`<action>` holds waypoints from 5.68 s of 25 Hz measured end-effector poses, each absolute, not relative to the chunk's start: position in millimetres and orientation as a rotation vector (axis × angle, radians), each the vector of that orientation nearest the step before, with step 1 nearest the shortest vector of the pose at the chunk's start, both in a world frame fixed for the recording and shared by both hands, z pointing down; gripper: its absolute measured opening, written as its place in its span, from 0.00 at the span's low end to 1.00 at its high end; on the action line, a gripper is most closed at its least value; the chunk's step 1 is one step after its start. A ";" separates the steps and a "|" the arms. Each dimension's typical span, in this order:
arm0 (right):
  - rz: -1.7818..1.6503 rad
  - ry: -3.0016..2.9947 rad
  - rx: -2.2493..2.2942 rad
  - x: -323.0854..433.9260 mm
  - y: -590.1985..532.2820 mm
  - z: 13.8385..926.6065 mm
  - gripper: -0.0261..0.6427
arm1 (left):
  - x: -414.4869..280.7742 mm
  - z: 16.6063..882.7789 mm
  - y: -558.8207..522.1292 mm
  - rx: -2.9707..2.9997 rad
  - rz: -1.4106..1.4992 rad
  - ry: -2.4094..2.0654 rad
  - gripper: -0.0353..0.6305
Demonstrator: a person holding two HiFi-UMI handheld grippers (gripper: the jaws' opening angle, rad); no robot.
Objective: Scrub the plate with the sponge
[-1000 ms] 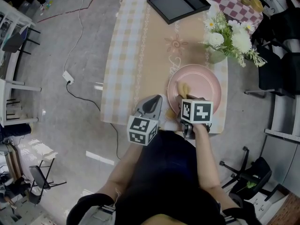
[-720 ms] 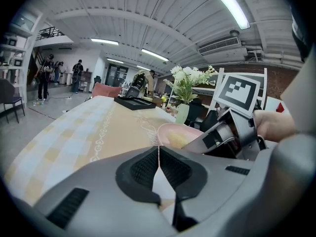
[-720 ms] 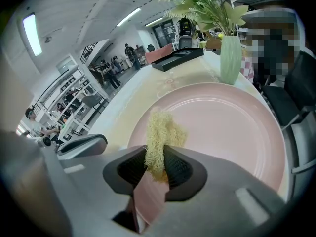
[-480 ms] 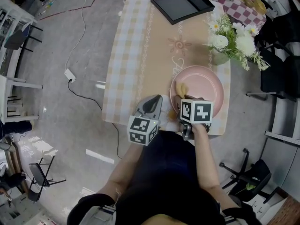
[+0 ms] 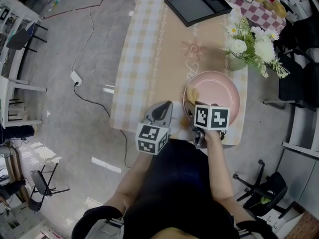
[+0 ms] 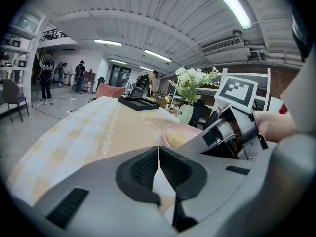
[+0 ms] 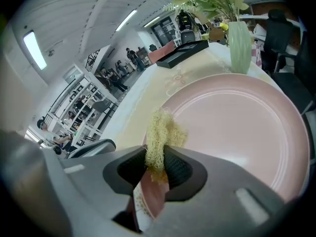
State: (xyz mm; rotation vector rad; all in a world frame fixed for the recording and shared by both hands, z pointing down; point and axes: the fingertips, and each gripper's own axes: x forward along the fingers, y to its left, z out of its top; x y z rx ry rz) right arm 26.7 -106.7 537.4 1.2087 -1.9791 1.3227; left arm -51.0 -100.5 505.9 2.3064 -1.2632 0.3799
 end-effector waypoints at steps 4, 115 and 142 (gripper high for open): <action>1.353 -1.994 1.198 25.5 -107.8 534.9 0.18 | -51.6 505.1 -100.2 2.305 0.379 -1.266 0.08; 1.304 -1.858 1.115 99.6 -55.1 537.4 0.17 | -17.6 502.6 -86.5 2.383 0.381 -1.138 0.08; 1.316 -1.925 1.025 49.5 -64.9 536.8 0.18 | -26.9 504.7 -89.6 2.366 0.379 -1.164 0.08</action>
